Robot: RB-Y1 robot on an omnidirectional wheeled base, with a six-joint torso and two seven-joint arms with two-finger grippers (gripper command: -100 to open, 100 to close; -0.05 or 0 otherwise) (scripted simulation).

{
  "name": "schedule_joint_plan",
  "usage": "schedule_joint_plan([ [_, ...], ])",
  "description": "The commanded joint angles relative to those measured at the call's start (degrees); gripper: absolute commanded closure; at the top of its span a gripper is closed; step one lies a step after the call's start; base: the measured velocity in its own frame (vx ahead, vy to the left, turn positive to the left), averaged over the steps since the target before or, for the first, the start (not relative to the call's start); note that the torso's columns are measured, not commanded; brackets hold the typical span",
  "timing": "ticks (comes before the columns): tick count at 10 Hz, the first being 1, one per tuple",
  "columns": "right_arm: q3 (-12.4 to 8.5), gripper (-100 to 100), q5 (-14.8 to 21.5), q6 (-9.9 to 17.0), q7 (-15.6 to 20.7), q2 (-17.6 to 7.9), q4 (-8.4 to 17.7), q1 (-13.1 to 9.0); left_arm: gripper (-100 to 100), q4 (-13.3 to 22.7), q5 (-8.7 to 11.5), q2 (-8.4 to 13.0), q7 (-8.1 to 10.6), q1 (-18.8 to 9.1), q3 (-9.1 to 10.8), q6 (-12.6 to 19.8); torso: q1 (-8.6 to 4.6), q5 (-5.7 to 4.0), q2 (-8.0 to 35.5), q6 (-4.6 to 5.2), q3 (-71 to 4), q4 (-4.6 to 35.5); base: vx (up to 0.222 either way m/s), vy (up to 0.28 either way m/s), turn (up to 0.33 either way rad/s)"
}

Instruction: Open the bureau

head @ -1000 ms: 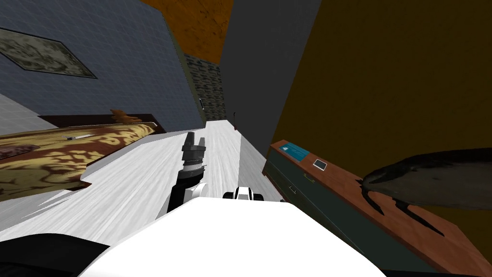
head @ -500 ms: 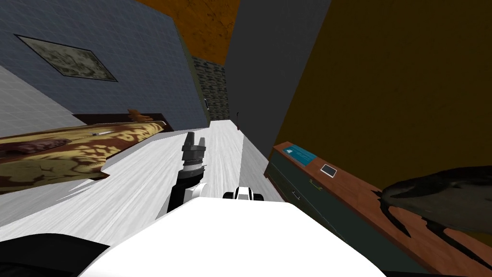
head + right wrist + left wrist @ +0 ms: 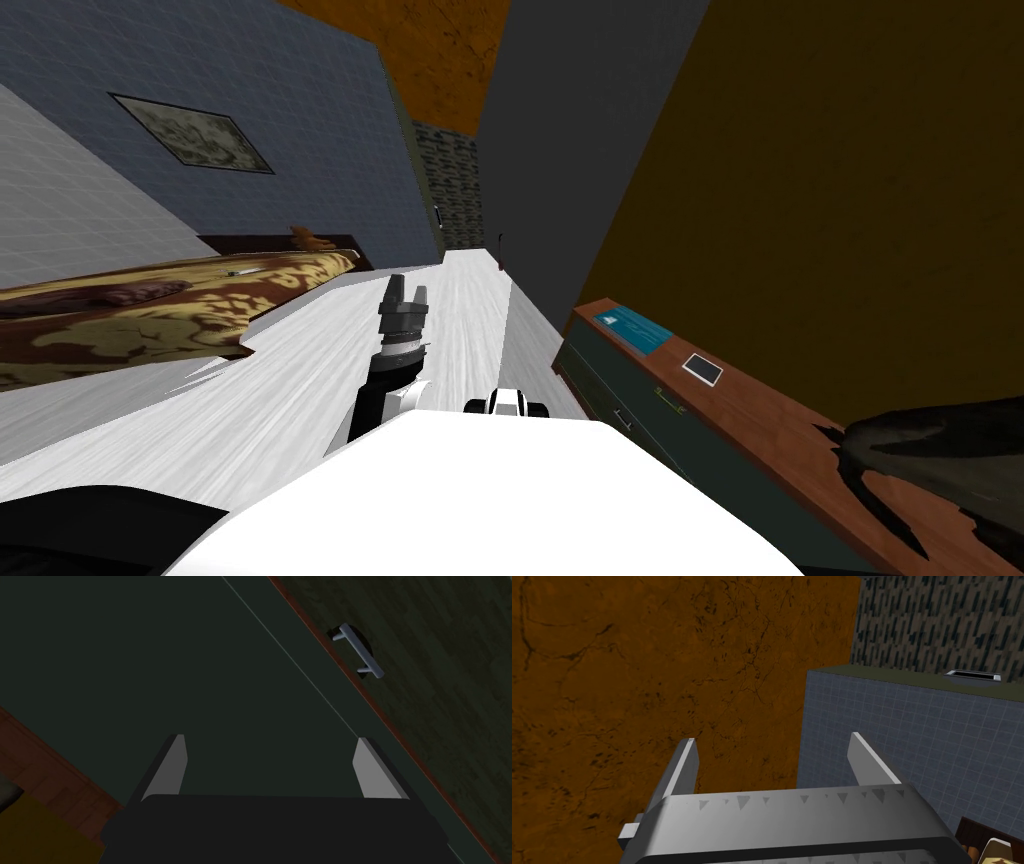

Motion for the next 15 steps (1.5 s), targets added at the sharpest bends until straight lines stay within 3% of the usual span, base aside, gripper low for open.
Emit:
schedule_joint_plan([
  [1,1.2,-100,2.1,3.9,0.4,-0.1,2.8,-0.9,0,0.0,0.0,0.0,0.0,0.0,0.0,0.0,0.04,0.01,0.0,0.0,0.0,0.0,0.021,-0.02,0.107],
  [2,1.2,-100,2.1,4.6,0.4,-0.1,2.8,-0.9,0,0.0,0.0,0.0,0.0,0.0,0.0,0.0,-0.01,0.01,0.0,-0.04,0.0,0.0,0.019,-0.026,0.085],
  [5,3.2,-100,5.4,9.5,0.8,-0.4,7.4,-2.3,0,0.0,0.0,0.0,0.0,0.0,0.0,0.0,-0.05,-0.01,-0.1,0.0,0.0,0.0,0.025,-0.033,0.092],
  [6,3.2,-100,5.4,10.0,0.8,-0.4,7.4,-2.3,0,0.0,0.0,0.0,0.0,0.0,0.0,0.0,-0.05,-0.01,0.0,-0.02,0.0,0.0,0.021,-0.032,0.05],
  [7,4.0,-100,6.8,12.1,1.0,-0.5,9.5,-3.0,0,0.0,0.0,0.0,0.0,0.0,0.0,0.0,-0.02,0.0,0.0,0.0,0.0,0.0,0.021,-0.033,0.079],
  [10,4.8,-100,8.1,14.8,1.2,-0.5,11.5,-3.6,0,0.0,0.0,0.0,0.0,0.0,0.0,0.0,-0.02,0.0,0.0,-0.02,0.0,0.0,0.013,-0.027,0.053],
  [12,6.2,-100,10.3,18.4,1.5,-0.7,14.9,-4.8,0,0.0,0.0,0.0,0.0,0.0,0.0,0.0,-0.03,0.0,-0.1,-0.02,0.0,0.0,0.019,-0.035,0.08],
  [13,6.2,-100,10.3,18.7,1.5,-0.7,14.9,-4.8,0,0.0,0.0,0.0,0.0,0.0,0.0,0.0,-0.08,-0.02,-0.1,-0.02,0.0,0.0,0.013,-0.036,0.028],
  [15,7.4,-100,12.0,21.9,1.9,-0.7,17.7,-5.8,0,0.0,0.0,0.0,0.0,0.0,0.0,0.0,-0.01,0.0,0.0,-0.02,0.0,0.0,0.01,-0.032,0.043],
])
